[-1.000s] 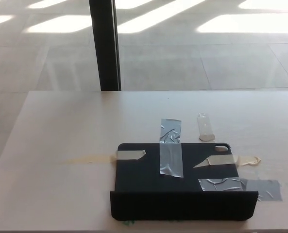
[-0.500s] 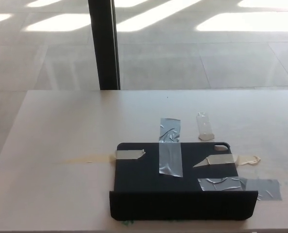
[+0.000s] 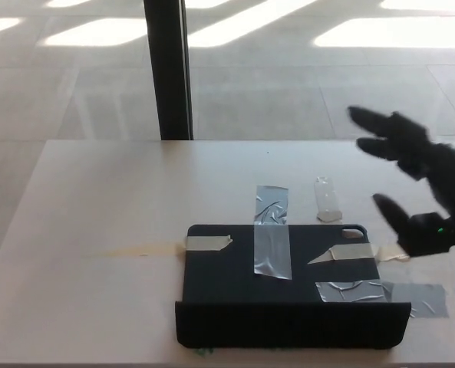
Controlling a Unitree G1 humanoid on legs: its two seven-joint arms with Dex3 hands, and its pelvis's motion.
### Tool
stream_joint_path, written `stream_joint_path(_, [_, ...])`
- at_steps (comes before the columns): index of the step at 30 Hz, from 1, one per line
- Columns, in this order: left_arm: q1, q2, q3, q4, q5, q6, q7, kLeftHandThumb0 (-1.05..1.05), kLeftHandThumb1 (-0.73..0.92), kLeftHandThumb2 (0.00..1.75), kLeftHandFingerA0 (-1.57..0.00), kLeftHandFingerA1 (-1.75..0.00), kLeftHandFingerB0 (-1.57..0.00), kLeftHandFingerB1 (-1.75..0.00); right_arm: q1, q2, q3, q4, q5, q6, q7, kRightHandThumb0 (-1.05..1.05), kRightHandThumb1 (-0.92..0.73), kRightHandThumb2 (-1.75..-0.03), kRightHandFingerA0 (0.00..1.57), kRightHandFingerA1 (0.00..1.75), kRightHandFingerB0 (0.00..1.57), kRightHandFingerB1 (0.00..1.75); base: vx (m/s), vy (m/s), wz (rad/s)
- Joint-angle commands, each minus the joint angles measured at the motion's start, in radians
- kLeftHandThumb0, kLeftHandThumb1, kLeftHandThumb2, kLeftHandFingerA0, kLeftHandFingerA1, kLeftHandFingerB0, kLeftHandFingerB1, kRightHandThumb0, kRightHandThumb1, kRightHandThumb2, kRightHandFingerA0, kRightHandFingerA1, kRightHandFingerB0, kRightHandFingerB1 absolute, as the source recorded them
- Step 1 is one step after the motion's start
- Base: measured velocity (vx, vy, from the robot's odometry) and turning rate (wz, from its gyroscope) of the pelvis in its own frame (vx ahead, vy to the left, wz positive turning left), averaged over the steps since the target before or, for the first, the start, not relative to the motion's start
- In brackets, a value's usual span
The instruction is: The robot uses its right hand to open a folded tablet cover kept in the middle of the desk
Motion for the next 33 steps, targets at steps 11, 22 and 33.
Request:
stream_joint_path(11, [0.004,0.033,-0.029,0.011,0.000,-0.017,-0.020,-0.99,0.62,0.67,-0.46,-1.15,-0.29,-1.01,-0.065,-0.105,0.245,0.045,-0.288,0.087,0.153,-0.98,-0.76,-1.18,0.06,0.26,0.06,0.21,0.00,0.000,0.00])
stream_joint_path(22, [0.008,0.034,-0.047,0.010,0.003,-0.031,-0.021,-1.00,0.61,0.67,-0.44,-1.15,-0.29,-1.01,-0.054,-0.068,0.308,0.147,-0.432,0.080,0.076,-0.99,-0.86,-0.69,0.01,0.37,0.12,0.26,0.00,0.000,0.00])
stream_joint_path(33, [-0.005,0.031,-0.044,0.004,-0.001,-0.020,-0.013,-0.99,0.61,0.69,-0.50,-1.18,-0.31,-1.04,0.068,0.064,0.386,0.114,-0.607,0.073,-0.128,-0.85,-0.60,-0.98,0.14,0.63,0.23,0.52,0.00,0.000,0.00])
